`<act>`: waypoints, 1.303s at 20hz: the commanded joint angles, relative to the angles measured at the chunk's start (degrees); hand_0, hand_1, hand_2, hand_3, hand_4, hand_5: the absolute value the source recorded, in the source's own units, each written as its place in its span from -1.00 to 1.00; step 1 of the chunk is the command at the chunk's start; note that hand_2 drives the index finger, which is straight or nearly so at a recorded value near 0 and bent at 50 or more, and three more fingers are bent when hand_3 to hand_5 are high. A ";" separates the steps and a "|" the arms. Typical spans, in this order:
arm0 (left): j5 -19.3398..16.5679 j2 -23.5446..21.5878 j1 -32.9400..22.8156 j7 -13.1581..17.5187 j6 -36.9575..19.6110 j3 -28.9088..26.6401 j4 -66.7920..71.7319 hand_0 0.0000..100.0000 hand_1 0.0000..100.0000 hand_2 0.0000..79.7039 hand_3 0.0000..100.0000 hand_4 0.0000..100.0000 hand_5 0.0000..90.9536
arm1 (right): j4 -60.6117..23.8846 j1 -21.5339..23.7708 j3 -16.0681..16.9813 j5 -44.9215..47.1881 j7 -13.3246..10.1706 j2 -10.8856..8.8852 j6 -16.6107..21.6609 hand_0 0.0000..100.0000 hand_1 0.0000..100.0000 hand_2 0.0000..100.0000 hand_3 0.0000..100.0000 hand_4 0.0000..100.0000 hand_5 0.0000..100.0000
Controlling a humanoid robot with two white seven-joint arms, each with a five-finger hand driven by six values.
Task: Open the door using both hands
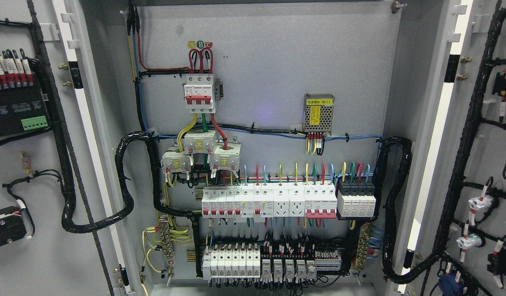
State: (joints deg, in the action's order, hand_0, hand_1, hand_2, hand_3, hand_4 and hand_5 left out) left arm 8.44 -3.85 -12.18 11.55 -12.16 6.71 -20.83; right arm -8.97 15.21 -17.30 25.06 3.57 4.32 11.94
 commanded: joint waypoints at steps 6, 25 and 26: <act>-0.01 3.77 5.85 -0.38 0.12 -3.02 23.37 -1.00 -1.00 -1.00 -1.00 -0.91 -1.00 | 3.87 -4.22 0.52 -5.20 -0.67 0.16 -3.76 -1.00 -1.00 -1.00 -1.00 -1.00 -1.00; -0.36 3.94 8.40 -0.56 5.57 -8.21 25.84 -1.00 -1.00 -1.00 -1.00 -0.91 -1.00 | 4.40 -4.13 0.52 -5.38 -0.67 0.16 -5.35 -1.00 -1.00 -1.00 -1.00 -1.00 -1.00; -0.36 3.94 8.40 -0.47 5.57 -8.12 25.84 -1.00 -1.00 -1.00 -1.00 -0.91 -1.00 | 4.49 -4.13 0.52 -5.38 -0.67 0.16 -5.35 -1.00 -1.00 -1.00 -1.00 -1.00 -1.00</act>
State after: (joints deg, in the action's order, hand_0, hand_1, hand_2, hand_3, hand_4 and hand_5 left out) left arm 8.22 -0.37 -3.98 10.97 -6.64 1.09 2.26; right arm -5.07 11.07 -16.87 19.75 2.91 4.48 6.66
